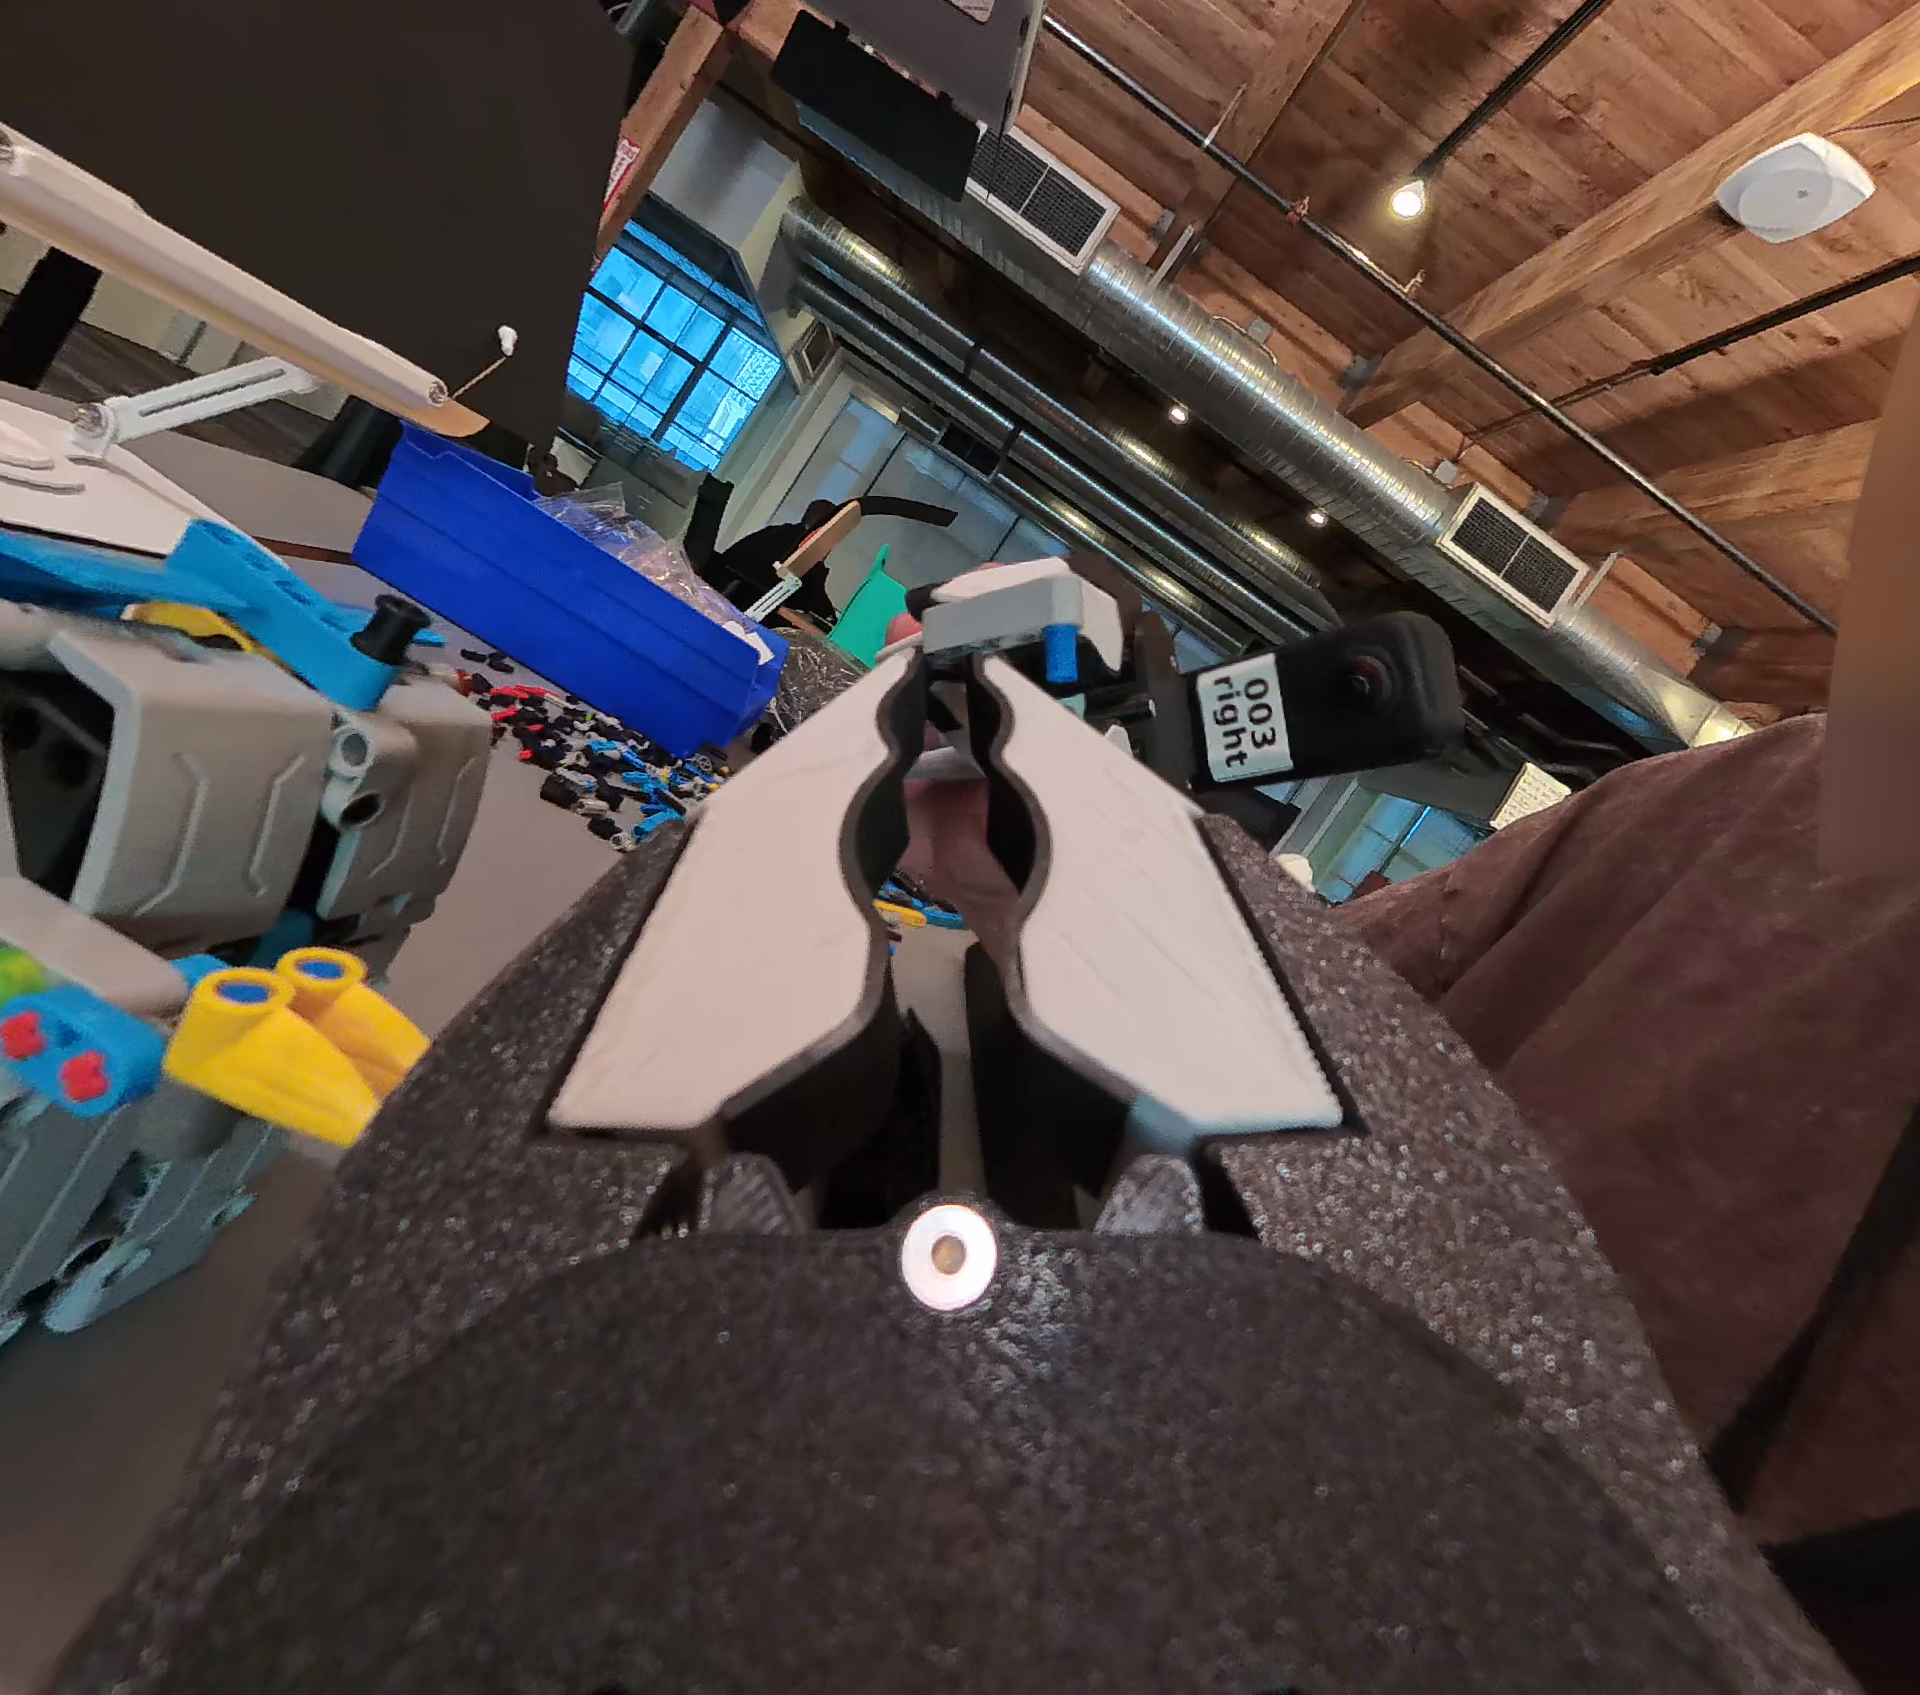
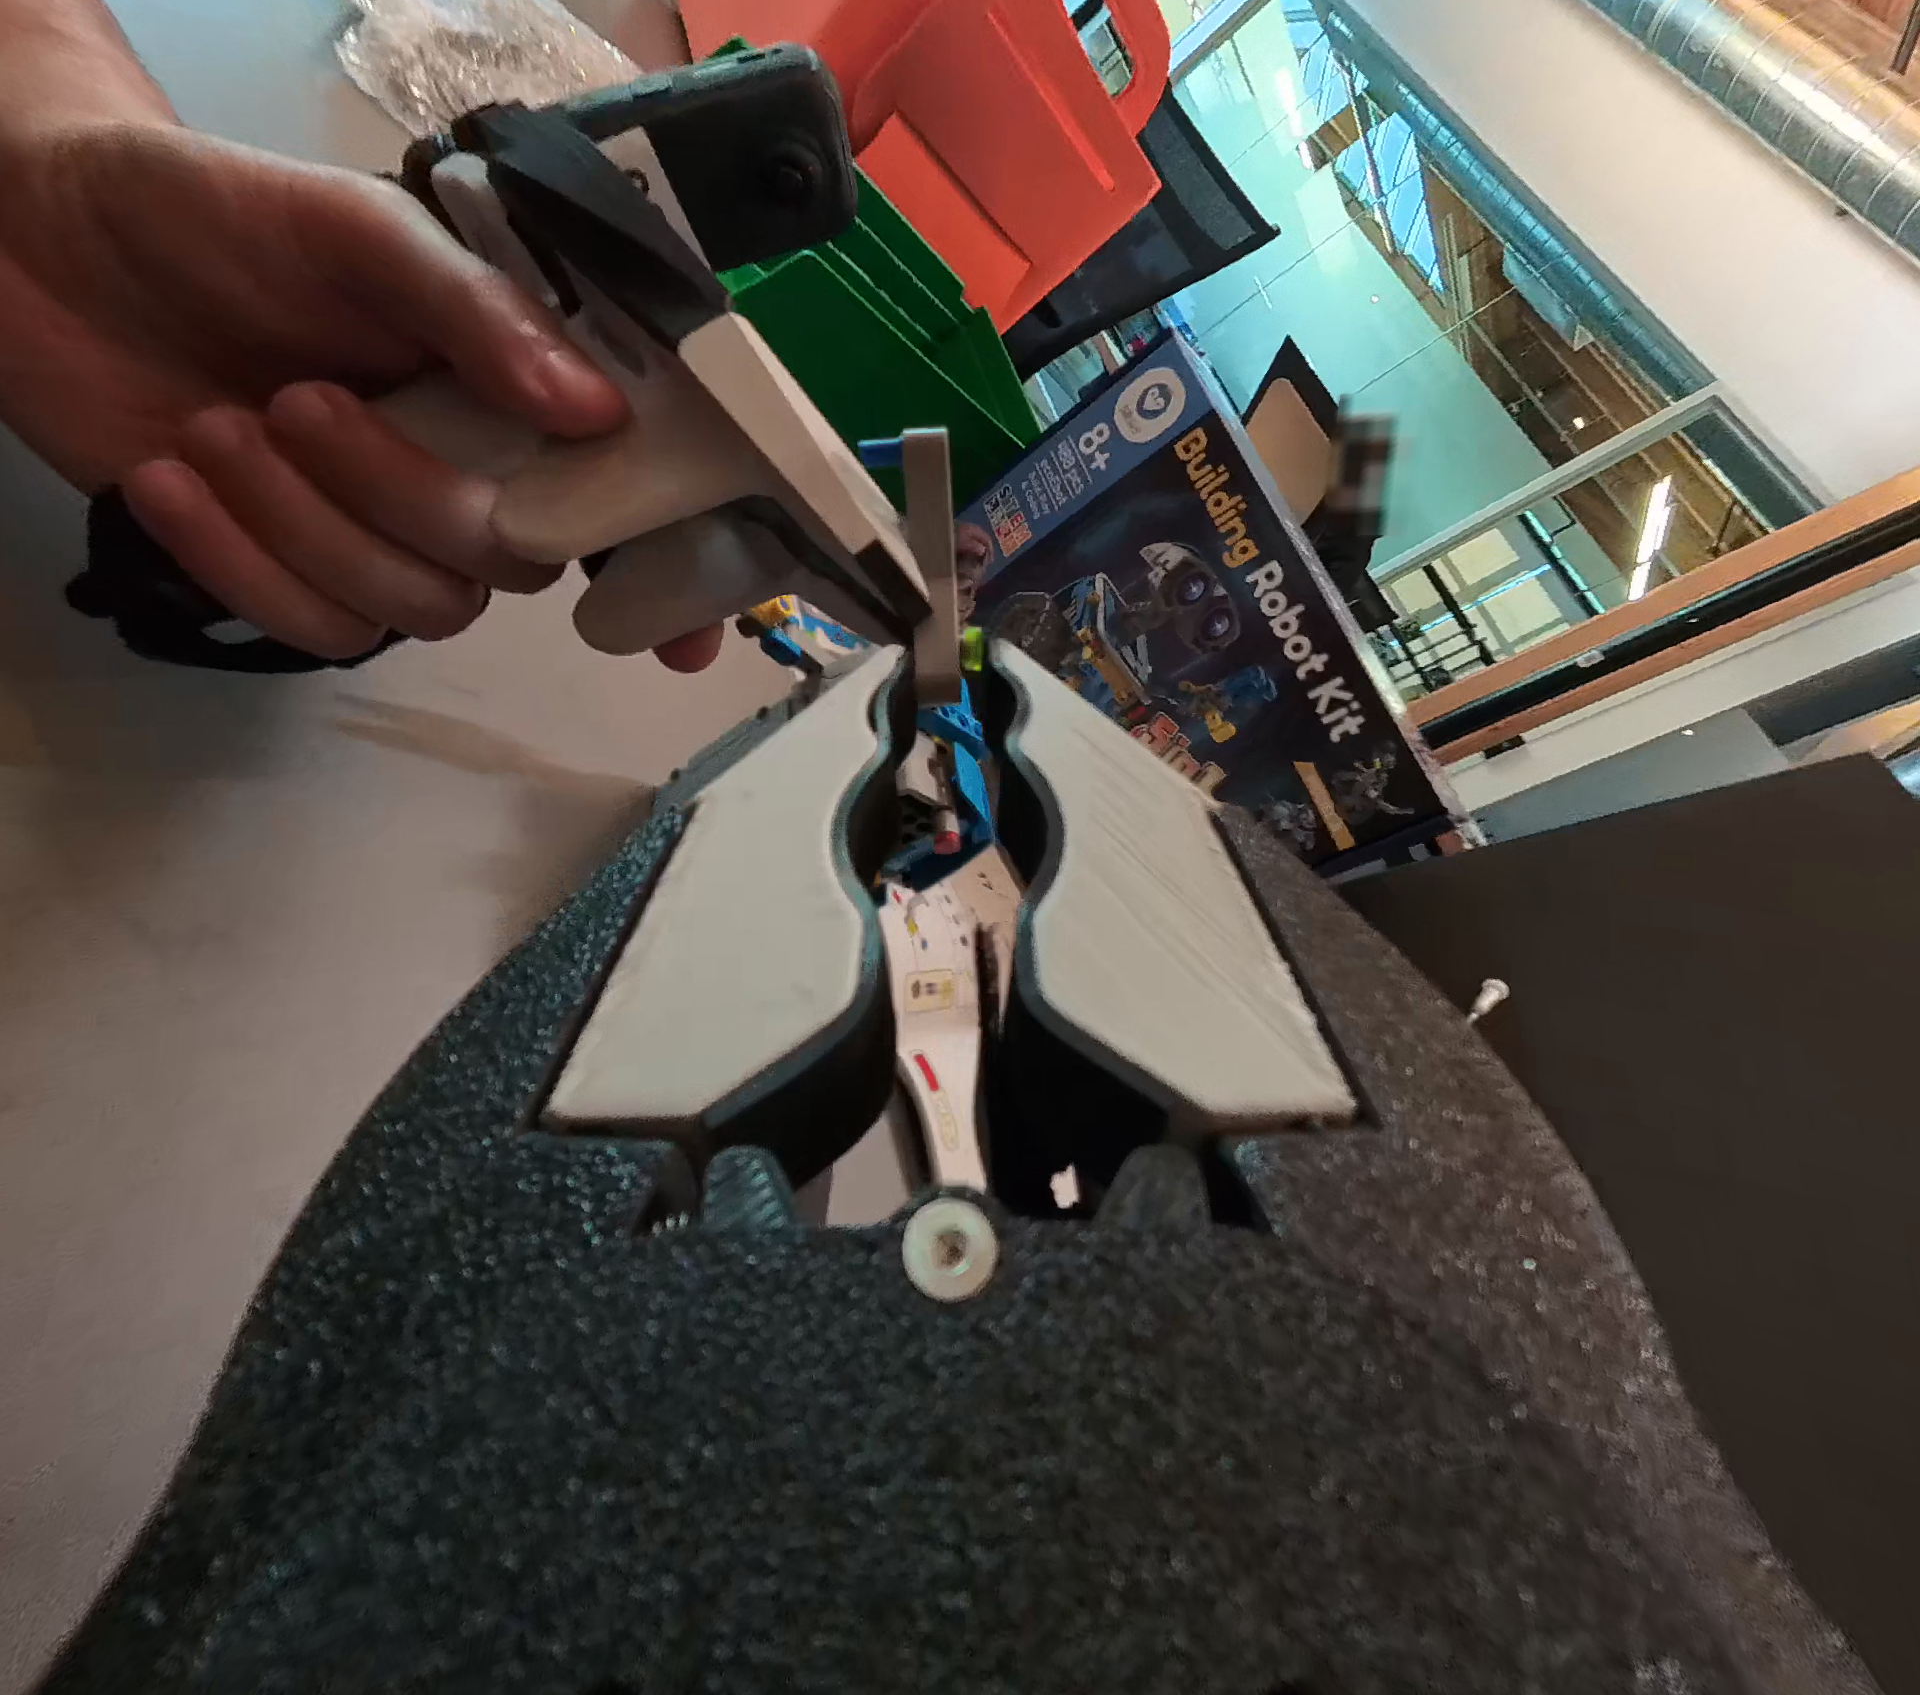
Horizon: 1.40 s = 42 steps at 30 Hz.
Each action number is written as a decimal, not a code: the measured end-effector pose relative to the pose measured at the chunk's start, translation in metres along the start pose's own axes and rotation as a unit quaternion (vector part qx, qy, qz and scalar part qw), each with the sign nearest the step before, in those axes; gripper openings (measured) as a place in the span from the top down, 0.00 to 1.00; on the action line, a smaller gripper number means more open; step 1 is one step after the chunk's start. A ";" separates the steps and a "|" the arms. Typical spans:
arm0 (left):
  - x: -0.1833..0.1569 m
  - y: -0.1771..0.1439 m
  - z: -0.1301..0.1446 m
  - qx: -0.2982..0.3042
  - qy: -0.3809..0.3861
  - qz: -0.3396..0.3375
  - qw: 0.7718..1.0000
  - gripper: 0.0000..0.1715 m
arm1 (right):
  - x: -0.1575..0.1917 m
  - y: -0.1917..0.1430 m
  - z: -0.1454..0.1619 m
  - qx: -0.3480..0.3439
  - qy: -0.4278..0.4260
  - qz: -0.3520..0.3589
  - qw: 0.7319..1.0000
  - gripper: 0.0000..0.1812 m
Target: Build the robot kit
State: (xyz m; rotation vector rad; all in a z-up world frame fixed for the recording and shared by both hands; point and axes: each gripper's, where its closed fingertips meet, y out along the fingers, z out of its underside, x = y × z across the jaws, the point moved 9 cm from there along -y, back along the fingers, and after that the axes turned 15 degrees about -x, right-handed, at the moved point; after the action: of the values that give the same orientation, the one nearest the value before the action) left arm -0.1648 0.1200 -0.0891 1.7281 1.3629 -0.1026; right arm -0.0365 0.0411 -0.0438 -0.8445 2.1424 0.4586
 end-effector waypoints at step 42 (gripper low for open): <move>-0.007 0.007 0.035 0.150 0.105 0.021 0.983 0.96 | 0.011 -0.043 0.032 -0.038 0.434 -0.111 0.893 0.94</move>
State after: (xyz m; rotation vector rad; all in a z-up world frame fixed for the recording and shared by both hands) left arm -0.1467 0.0913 -0.1020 2.0657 1.5230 -0.1101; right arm 0.0053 0.0231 -0.0749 -1.5279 2.7732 0.0192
